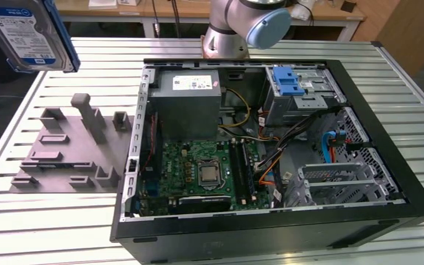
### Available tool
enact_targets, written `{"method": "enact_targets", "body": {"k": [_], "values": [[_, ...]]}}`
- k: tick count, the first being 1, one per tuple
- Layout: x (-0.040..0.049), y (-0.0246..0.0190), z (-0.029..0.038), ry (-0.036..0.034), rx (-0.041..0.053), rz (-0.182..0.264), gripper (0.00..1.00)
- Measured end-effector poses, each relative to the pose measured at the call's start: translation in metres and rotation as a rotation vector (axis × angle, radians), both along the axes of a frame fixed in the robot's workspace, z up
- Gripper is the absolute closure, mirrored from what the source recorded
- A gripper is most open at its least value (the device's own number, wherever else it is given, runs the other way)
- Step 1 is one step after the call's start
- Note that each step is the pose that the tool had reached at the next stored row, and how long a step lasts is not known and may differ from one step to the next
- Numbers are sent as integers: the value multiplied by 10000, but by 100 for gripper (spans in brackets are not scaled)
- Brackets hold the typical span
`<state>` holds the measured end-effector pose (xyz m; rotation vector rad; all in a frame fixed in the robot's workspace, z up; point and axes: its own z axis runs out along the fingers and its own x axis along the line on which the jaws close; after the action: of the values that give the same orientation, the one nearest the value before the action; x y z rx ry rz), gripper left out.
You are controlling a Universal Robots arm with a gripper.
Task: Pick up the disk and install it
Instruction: 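Pick up the disk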
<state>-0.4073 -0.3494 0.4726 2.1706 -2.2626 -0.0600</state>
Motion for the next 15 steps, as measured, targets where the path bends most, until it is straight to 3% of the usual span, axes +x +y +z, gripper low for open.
{"method": "enact_targets", "body": {"k": [15], "values": [[80, -6, 0, 0, 0, 0, 63]]}}
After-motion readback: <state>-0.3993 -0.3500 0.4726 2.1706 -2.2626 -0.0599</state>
